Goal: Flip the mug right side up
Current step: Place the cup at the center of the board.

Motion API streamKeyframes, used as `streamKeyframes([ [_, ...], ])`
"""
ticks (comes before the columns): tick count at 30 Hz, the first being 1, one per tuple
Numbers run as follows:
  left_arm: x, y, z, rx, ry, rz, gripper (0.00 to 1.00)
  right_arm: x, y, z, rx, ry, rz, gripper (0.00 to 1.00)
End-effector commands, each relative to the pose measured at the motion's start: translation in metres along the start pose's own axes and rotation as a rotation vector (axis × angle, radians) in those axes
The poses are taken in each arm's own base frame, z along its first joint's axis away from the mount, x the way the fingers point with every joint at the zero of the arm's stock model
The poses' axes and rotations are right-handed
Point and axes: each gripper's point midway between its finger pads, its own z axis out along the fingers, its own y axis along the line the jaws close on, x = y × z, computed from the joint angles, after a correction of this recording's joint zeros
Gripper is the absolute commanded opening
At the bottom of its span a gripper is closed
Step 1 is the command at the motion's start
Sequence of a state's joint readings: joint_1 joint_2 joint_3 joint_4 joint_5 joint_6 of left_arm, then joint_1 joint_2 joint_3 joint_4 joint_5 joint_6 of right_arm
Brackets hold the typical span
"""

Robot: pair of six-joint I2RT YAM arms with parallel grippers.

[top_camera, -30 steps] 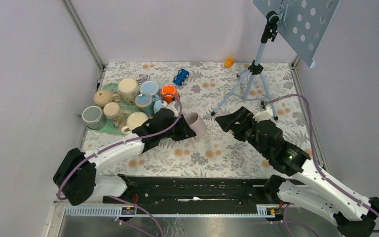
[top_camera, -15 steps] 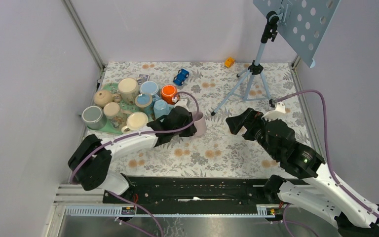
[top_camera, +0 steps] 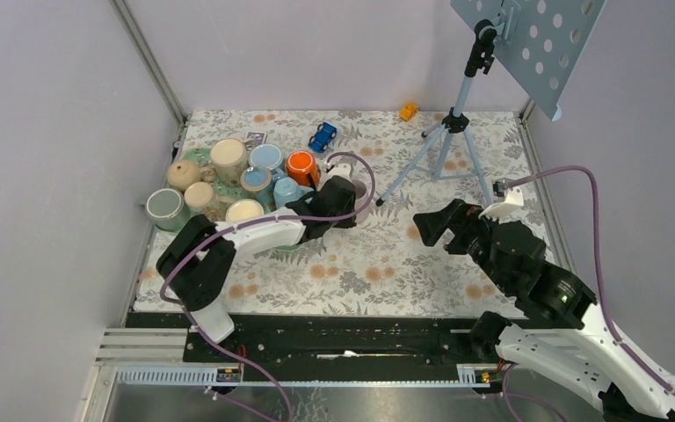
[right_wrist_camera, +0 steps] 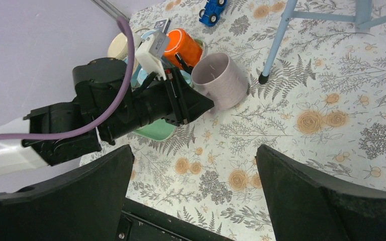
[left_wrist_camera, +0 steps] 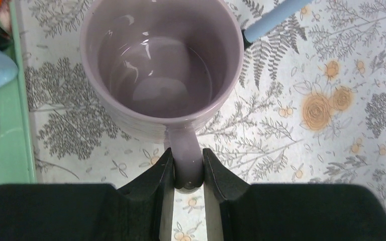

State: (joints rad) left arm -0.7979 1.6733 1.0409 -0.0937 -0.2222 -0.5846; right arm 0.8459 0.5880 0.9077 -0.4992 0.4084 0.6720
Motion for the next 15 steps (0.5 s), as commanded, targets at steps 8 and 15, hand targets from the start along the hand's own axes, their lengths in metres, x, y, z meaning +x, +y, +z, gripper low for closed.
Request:
streamKeyframes([
  [8,-0.050,-0.005,0.038,0.056,-0.059,0.054,0.00,-0.012,-0.002,-0.013,-0.011,-0.031,-0.024,1.00],
  [15,-0.054,-0.005,0.065,0.051,-0.025,0.065,0.00,-0.006,-0.001,-0.011,-0.019,-0.007,-0.024,1.00],
])
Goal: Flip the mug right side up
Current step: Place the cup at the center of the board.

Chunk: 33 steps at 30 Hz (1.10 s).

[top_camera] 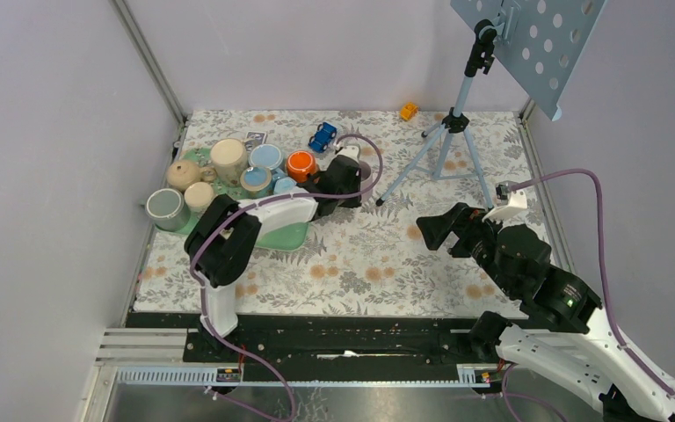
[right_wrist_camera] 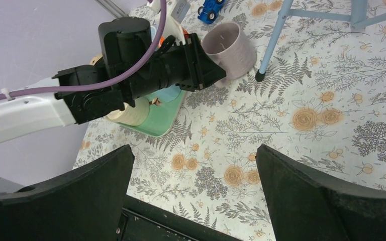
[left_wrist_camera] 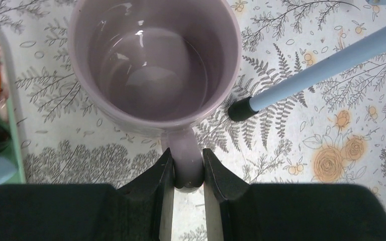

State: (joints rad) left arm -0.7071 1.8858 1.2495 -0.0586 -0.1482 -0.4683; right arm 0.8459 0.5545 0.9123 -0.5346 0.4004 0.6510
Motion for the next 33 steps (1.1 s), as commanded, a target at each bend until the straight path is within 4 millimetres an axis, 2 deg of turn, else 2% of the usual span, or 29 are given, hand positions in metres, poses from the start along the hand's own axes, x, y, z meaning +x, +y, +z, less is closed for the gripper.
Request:
streamKeyframes([
  [1,-0.019,-0.007,0.013,0.033,-0.014,0.006,0.01,-0.004,0.003,-0.002,-0.015,-0.008,-0.004,1.00],
  [3,-0.023,-0.003,0.017,0.039,-0.012,-0.008,0.06,-0.003,0.002,-0.003,-0.014,-0.003,-0.001,1.00],
  [6,-0.026,-0.007,0.021,0.059,-0.007,-0.001,0.21,-0.001,0.000,-0.004,-0.006,0.003,0.001,1.00],
  [10,-0.034,-0.010,0.019,0.065,-0.015,0.002,0.46,0.001,-0.002,-0.004,-0.002,0.007,0.003,1.00],
  [11,-0.037,-0.012,0.017,0.071,-0.022,0.002,0.55,0.002,-0.002,-0.004,-0.003,0.009,0.005,1.00],
  [13,-0.042,-0.015,0.013,0.080,-0.031,-0.002,0.62,0.003,-0.003,-0.003,0.003,0.013,0.005,1.00],
  [18,-0.053,-0.020,-0.002,0.096,-0.050,-0.012,0.77,0.000,-0.010,-0.004,0.036,-0.006,0.011,0.99],
  [21,-0.063,-0.022,-0.018,0.105,-0.070,-0.021,0.86,-0.004,-0.012,-0.005,0.044,-0.029,0.016,1.00],
  [23,-0.069,-0.025,-0.030,0.119,-0.086,-0.034,0.98,-0.004,-0.018,-0.006,0.070,-0.039,0.047,1.00],
  [30,-0.083,-0.026,-0.077,0.129,-0.113,-0.081,0.99,0.010,-0.014,0.002,0.050,0.009,0.021,1.00],
  [33,-0.083,-0.015,-0.103,0.094,-0.136,-0.101,0.99,0.021,-0.013,0.009,0.051,0.052,0.000,1.00],
])
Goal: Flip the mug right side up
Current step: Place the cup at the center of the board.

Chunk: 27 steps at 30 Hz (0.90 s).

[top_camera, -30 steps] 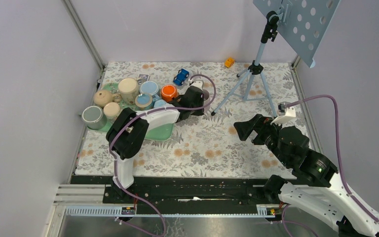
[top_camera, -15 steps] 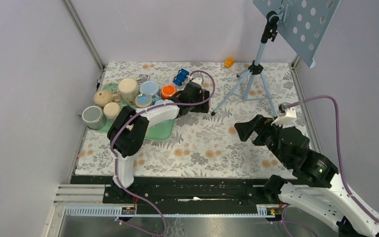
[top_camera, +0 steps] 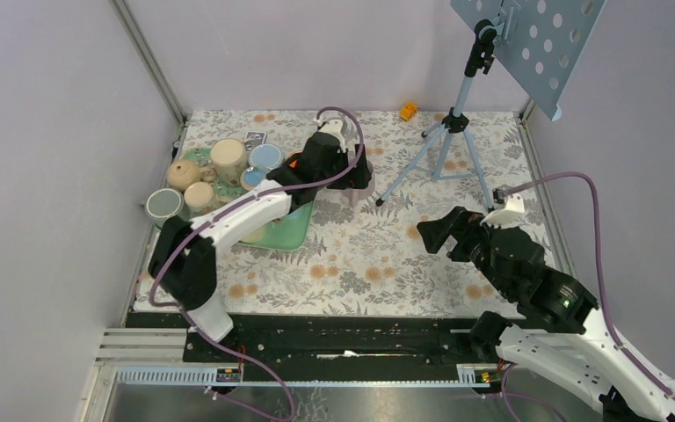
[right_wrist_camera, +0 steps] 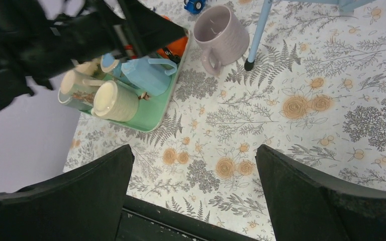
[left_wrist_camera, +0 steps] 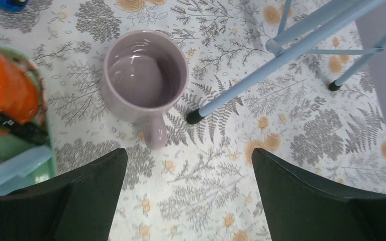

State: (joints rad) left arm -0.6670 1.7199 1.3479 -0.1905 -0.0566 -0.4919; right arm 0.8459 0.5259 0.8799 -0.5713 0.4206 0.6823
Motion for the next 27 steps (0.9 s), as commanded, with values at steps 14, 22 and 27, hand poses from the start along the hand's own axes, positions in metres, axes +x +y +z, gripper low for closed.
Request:
streamKeyframes([
  [14,0.007,0.097,-0.158,-0.321,-0.122,-0.156,0.99,0.051,0.020,0.040,-0.066,0.199,-0.108,1.00],
  [22,0.010,0.137,-0.169,-0.399,-0.107,-0.194,0.99,0.067,0.028,0.052,-0.097,0.263,-0.146,1.00],
  [27,-0.006,0.137,-0.153,-0.411,-0.109,-0.204,0.99,0.068,0.038,0.062,-0.115,0.275,-0.150,1.00],
])
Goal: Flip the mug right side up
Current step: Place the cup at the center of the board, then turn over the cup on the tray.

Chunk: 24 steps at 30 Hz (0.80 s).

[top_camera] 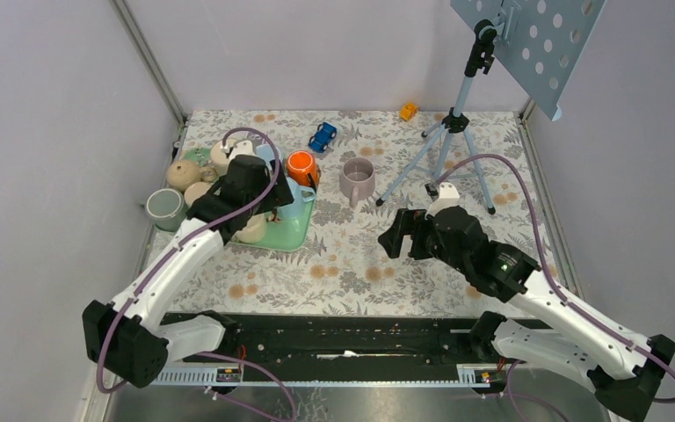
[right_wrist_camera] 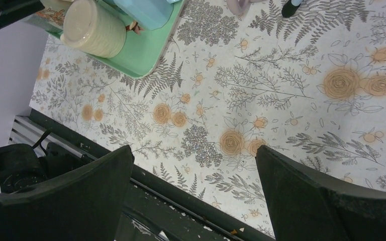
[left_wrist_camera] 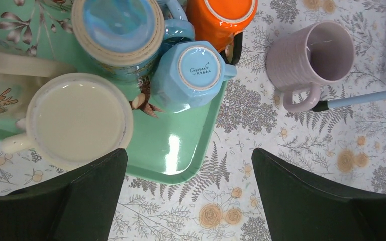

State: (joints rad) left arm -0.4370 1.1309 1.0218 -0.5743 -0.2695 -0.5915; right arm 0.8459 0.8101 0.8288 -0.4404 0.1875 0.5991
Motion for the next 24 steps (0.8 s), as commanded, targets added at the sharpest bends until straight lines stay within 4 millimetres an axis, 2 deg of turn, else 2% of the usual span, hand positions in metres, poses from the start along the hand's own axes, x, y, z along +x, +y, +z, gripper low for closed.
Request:
streamKeyframes([
  [1,-0.019,-0.014,0.014,-0.001,-0.019,0.000,0.99,-0.014,0.018,0.007,-0.063,-0.027,-0.017,1.00],
  [4,-0.021,-0.018,0.029,-0.032,-0.009,-0.032,0.99,-0.017,0.021,0.006,-0.071,-0.035,-0.014,1.00],
  [12,-0.023,-0.004,0.060,-0.234,-0.046,-0.114,0.99,-0.015,0.021,0.002,-0.083,-0.032,-0.012,1.00],
  [21,-0.015,-0.023,0.084,-0.308,-0.060,-0.240,0.99,-0.013,0.023,-0.003,-0.102,-0.019,-0.026,1.00],
  [24,-0.013,-0.018,0.087,-0.369,-0.076,-0.294,0.99,-0.013,0.024,-0.004,-0.111,-0.016,-0.027,1.00],
])
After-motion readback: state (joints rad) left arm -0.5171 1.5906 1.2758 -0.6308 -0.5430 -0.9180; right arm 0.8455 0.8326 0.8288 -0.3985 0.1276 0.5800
